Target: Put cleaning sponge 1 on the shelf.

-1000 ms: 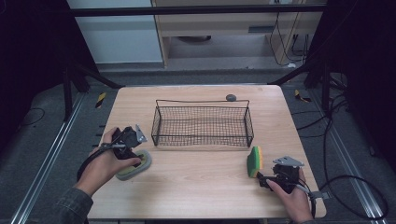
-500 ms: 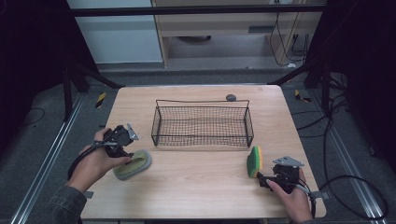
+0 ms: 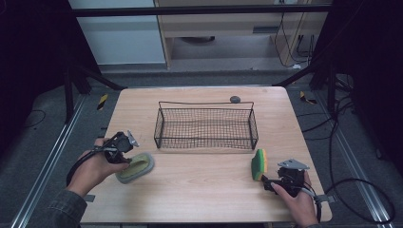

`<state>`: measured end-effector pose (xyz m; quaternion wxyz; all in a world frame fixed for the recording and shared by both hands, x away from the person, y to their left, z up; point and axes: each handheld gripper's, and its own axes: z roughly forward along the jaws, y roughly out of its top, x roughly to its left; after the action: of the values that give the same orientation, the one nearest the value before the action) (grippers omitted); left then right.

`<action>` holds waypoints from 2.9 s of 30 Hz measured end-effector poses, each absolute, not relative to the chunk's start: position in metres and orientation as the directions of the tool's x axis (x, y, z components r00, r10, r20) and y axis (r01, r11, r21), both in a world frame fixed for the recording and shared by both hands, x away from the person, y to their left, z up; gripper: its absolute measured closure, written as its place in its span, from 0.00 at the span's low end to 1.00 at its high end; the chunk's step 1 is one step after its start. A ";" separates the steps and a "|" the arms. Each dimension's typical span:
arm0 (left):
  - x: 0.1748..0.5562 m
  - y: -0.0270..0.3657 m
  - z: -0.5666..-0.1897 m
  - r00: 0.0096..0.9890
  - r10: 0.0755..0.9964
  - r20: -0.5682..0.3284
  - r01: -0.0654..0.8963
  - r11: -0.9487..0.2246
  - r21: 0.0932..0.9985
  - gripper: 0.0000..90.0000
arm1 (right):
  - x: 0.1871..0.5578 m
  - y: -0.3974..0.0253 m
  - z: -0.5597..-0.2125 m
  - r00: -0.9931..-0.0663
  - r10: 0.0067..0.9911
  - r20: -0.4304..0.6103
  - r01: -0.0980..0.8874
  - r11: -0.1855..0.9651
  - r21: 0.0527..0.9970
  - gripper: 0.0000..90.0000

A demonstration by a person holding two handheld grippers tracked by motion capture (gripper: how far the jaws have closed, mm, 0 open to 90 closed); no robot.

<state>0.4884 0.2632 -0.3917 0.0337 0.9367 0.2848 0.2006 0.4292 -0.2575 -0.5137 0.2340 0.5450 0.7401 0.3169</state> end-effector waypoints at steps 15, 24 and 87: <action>0.495 0.256 -0.419 0.790 0.529 0.311 0.511 -0.847 0.145 0.62 | 0.429 -0.258 -0.514 -0.299 0.954 -0.004 0.658 0.209 0.723 0.01; 0.505 0.259 -0.427 0.807 0.521 0.280 0.509 -0.853 0.119 0.65 | 0.429 -0.258 -0.514 -0.299 0.954 -0.003 0.658 0.209 0.724 0.01; 0.546 0.235 -0.319 0.808 0.283 0.517 0.213 -0.958 0.191 0.79 | 0.429 -0.256 -0.514 -0.283 0.959 -0.007 0.658 0.200 0.726 0.01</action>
<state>0.5456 0.2346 -0.3193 0.0621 0.9487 0.1308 0.2810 0.4295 -0.2561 -0.5139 0.2390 0.5489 0.7367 0.3144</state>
